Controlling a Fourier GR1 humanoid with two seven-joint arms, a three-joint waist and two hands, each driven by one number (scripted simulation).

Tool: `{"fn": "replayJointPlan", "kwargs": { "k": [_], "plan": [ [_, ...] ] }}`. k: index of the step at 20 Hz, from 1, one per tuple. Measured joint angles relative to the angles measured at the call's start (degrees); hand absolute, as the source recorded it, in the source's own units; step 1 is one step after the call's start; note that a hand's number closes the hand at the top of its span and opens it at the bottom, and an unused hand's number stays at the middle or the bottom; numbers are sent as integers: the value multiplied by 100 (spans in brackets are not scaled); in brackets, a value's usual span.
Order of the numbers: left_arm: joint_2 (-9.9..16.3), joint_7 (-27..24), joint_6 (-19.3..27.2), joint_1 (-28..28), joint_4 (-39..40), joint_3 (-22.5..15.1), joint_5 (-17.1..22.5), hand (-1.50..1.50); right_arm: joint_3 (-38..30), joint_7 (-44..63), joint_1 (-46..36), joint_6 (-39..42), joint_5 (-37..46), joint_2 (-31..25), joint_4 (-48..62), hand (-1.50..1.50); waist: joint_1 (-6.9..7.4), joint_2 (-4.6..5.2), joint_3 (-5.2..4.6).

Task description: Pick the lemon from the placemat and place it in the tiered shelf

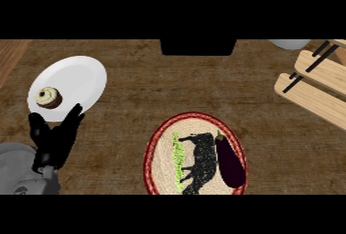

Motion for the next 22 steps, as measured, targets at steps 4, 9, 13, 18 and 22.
{"fn": "replayJointPlan", "kwargs": {
  "k": [4, 9, 13, 18, 22],
  "plan": [
    [-89, -4, 101, -23, 17, -17, -115, 0, 81, -322, -52, -355, 89, 15, 381, 150, 0, 1, 1],
    [-87, -167, -26, -72, 158, 47, -106, 0, 81, -804, -126, -525, 26, -93, 802, 150, -6, -11, 7],
    [-80, -81, -62, -17, 71, 76, -93, 0, 130, -900, -212, -540, 12, -160, 949, 150, -9, -15, 5],
    [-75, -49, -121, 29, 17, 103, -83, 0, 75, -727, -289, -517, -43, -188, 978, -150, -18, -17, 3],
    [-44, -89, -192, 72, 1, 145, -65, 0, -277, -561, -341, -1054, -180, -27, 1013, -150, -21, -17, 3]
  ]
}}
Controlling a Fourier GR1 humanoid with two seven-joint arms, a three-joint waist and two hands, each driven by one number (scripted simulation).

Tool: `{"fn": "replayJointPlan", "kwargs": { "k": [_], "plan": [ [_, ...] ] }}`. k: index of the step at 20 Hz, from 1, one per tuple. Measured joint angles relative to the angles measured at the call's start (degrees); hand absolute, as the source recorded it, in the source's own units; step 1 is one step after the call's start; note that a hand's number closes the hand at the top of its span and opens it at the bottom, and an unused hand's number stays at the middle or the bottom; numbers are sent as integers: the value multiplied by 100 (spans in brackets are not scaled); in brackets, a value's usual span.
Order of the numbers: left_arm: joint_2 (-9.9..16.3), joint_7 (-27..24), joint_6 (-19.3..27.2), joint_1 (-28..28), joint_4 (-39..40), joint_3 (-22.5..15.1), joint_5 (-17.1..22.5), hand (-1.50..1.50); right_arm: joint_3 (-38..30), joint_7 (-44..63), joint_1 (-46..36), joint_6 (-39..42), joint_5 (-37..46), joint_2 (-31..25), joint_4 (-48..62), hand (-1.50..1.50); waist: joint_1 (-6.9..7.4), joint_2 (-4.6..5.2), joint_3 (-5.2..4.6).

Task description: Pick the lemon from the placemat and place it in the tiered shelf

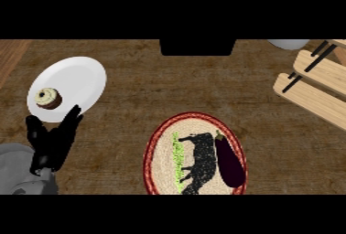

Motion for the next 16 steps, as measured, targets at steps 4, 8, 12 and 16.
{"fn": "replayJointPlan", "kwargs": {
  "k": [4, 8, 12, 16],
  "plan": [
    [-45, 104, 94, -39, -29, -12, -65, 0, -385, 84, -51, -339, -307, 118, -46, -150, -16, -2, -1],
    [-88, 126, 142, -75, -14, -29, -128, 0, -723, 83, -317, -584, -656, 103, 84, -150, -6, 4, -2],
    [-52, 203, 99, -49, -71, 23, -90, 0, -1028, 201, -413, -1000, -897, 162, -2, -150, -10, 2, -9],
    [-92, 76, 102, 3, -65, 39, -123, 0, -1294, 217, -356, -1360, -920, -132, -36, -150, -28, 1, -8]
  ]
}}
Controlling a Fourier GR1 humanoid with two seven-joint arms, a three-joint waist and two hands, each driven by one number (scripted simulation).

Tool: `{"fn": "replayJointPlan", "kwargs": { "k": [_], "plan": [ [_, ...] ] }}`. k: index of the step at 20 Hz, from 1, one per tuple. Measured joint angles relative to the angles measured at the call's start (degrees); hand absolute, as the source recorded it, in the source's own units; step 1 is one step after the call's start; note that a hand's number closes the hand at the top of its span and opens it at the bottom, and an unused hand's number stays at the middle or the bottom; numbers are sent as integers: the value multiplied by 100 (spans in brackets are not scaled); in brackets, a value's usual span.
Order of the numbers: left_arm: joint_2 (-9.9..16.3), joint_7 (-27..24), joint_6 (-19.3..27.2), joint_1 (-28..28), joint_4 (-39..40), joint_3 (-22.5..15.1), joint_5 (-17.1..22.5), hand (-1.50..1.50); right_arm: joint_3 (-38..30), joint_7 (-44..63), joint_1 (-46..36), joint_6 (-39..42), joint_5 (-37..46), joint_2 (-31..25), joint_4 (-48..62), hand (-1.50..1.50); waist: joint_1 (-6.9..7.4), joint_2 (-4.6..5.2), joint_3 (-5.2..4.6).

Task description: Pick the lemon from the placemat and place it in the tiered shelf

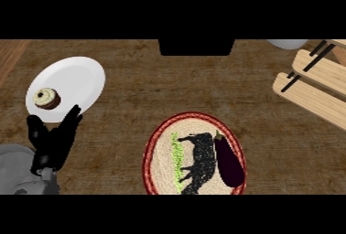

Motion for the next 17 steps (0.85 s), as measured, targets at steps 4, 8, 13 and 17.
{"fn": "replayJointPlan", "kwargs": {
  "k": [4, 8, 13, 17],
  "plan": [
    [12, 28, -15, 33, -50, 34, 7, 0, -238, 125, 179, -267, 104, -427, 1, -150, -22, -6, -1],
    [-30, -85, 3, 120, -69, 50, -29, 0, -708, 255, 511, -456, 19, -765, -159, -150, -67, -18, 2],
    [-29, 57, 19, 110, -118, 93, -12, 0, -1504, 315, 1022, -113, -461, -1298, -198, -150, -114, -24, -3],
    [-24, -75, -58, 70, 14, 117, -23, 0, -2146, 135, 1503, 444, -939, -1698, -17, -150, -138, -27, -2]
  ]
}}
